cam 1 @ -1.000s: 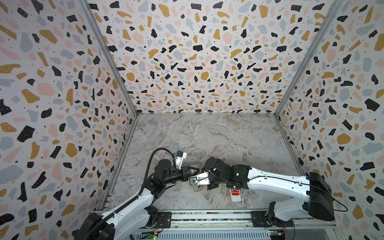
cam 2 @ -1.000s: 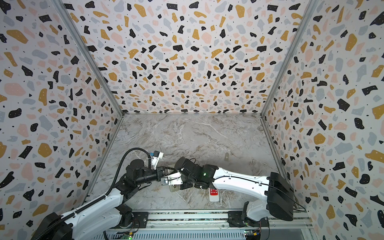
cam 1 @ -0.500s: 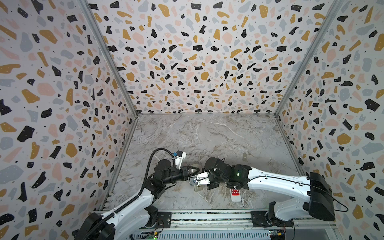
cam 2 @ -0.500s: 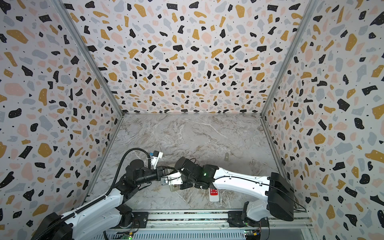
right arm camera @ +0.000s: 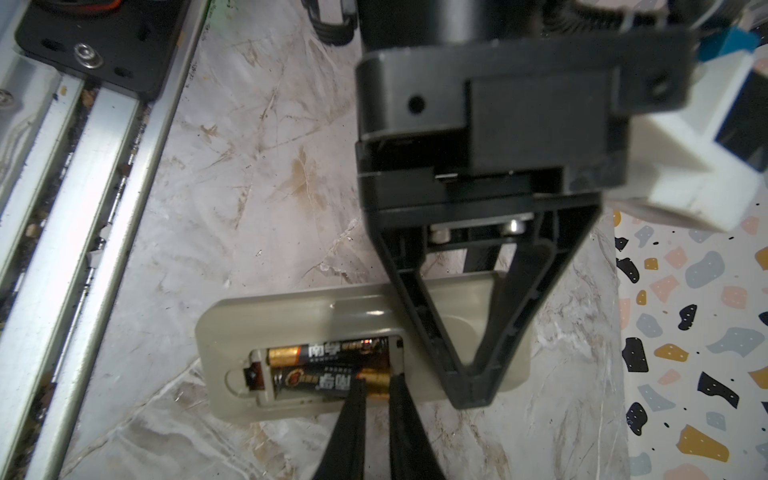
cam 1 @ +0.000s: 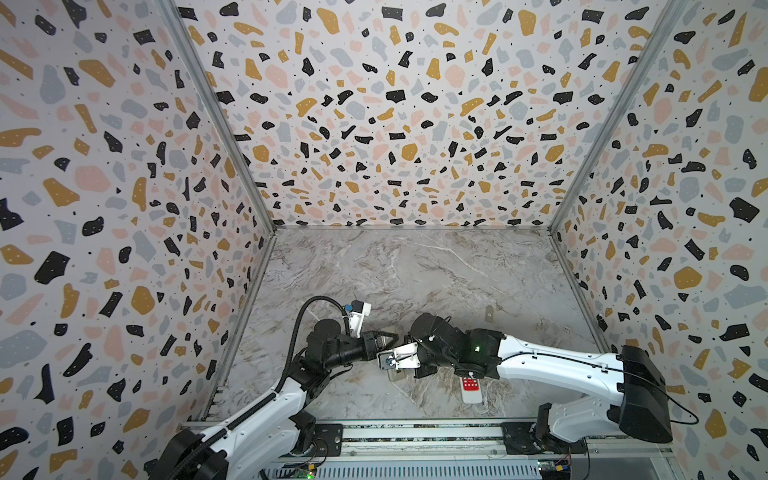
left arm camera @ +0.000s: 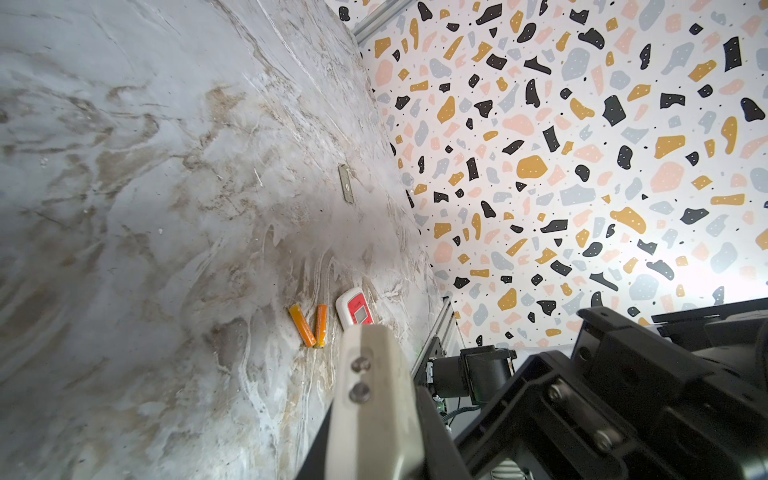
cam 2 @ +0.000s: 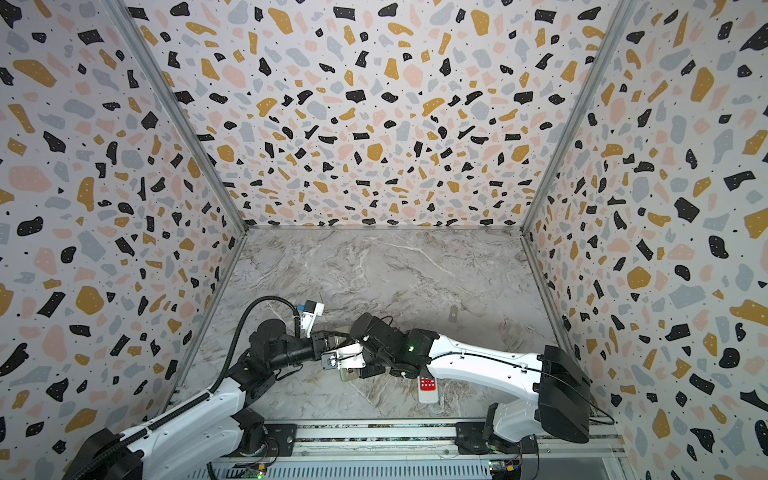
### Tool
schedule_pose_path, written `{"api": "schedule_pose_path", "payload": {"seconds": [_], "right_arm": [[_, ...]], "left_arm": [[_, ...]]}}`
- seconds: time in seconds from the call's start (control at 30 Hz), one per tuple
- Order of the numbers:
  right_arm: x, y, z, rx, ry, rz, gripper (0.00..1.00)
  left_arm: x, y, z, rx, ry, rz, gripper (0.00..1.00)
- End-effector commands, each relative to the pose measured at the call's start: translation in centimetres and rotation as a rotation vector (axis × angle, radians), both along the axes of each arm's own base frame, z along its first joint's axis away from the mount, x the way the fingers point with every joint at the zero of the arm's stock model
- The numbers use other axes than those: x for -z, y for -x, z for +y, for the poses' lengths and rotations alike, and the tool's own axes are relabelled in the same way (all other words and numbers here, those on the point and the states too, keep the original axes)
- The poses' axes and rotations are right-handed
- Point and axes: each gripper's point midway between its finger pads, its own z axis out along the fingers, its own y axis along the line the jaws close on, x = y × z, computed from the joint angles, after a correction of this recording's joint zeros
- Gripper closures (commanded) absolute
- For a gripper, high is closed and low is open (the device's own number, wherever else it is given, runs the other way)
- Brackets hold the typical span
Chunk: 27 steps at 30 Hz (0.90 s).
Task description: Load the batteries into the remote control
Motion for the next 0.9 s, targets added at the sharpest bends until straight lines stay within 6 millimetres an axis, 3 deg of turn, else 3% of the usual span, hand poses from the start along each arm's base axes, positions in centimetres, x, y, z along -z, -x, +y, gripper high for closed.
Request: {"api": "schedule_pose_path", "payload": {"seconds": [0.0,0.87], "right_arm": [[4.3,1.6,-1.1,-0.022,0.139,0.083,0.86],[3.9,2.4,-1.0,-0.044,0.128,0.130,0.82]], "left_arm": [[-10.4,1.7,-0.9,0.110,0.251,-0.303,1.00],[-13.2,3.4,-0.3,0.141,0.325,-0.395,1.00]]}}
